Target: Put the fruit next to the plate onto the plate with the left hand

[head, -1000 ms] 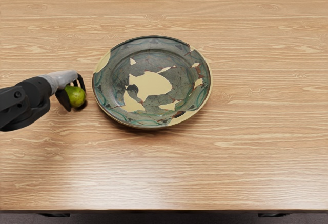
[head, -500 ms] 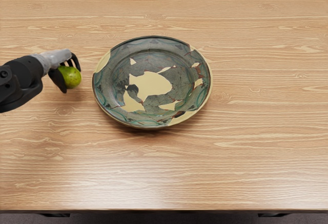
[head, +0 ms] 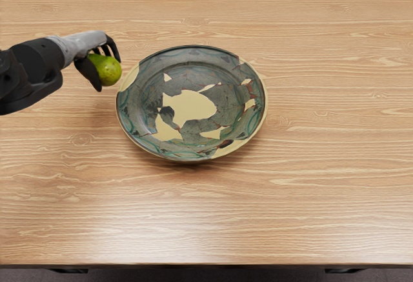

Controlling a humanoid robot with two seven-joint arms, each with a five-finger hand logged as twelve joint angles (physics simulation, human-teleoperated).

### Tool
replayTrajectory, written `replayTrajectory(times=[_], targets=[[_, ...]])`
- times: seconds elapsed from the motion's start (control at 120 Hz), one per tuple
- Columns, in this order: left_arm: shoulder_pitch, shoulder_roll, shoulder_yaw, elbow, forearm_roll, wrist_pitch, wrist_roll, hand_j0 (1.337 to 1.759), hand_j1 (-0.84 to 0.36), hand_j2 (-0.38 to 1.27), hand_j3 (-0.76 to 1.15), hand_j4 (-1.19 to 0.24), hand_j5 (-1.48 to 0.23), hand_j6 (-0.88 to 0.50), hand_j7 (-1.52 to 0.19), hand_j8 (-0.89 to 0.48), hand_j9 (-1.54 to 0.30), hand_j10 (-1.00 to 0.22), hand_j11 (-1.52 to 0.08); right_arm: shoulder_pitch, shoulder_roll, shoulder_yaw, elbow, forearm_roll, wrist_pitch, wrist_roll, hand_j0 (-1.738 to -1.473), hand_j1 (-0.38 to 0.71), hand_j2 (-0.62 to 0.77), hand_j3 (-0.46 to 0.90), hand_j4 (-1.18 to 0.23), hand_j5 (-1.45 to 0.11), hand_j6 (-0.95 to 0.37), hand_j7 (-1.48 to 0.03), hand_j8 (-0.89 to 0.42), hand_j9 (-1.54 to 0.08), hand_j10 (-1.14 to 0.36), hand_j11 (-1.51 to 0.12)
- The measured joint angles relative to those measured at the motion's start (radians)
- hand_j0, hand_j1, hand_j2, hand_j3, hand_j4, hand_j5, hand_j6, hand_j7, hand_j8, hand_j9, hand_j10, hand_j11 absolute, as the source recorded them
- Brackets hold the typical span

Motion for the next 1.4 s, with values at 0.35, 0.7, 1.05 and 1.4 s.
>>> replayTrajectory(times=[0.35,0.7,1.05,1.4], targets=[[-0.010,-0.140,-0.011,-0.001,-0.005,0.001,0.000,1.658,-0.30,0.46,0.00,-0.48,-0.82,-0.43,-0.80,-0.48,-0.78,-0.59,-0.78,0.000,0.000,0.000,0.000,0.000,0.000,0.000,-1.658,-0.35,0.00,0.00,0.00,0.00,0.00,0.00,0.00,0.00,0.00,0.00],[-0.001,-0.239,-0.005,0.039,0.002,0.007,0.000,1.657,-0.25,0.37,0.00,-0.50,-0.81,-0.45,-0.80,-0.49,-0.78,-0.59,-0.78,0.000,0.000,0.000,0.000,0.000,0.000,-0.001,-1.658,-0.35,0.00,0.00,0.00,0.00,0.00,0.00,0.00,0.00,0.00,0.00],[0.018,-0.287,0.022,0.113,0.005,0.002,0.000,1.657,-0.24,0.34,0.00,-0.53,-0.80,-0.46,-0.79,-0.49,-0.78,-0.59,-0.78,0.000,0.000,0.000,0.000,0.000,0.000,0.000,-1.658,-0.35,0.00,0.00,0.00,0.00,0.00,0.00,0.00,0.00,0.00,0.00],[0.016,-0.291,0.026,0.116,-0.016,0.000,0.000,1.658,0.13,0.10,0.00,-0.19,-0.27,-0.18,-0.27,-0.19,-0.27,-0.21,-0.27,0.000,0.000,0.000,0.000,0.000,0.000,-0.001,-1.658,-0.35,0.00,0.00,0.00,0.00,0.00,0.00,0.00,0.00,0.00,0.00]])
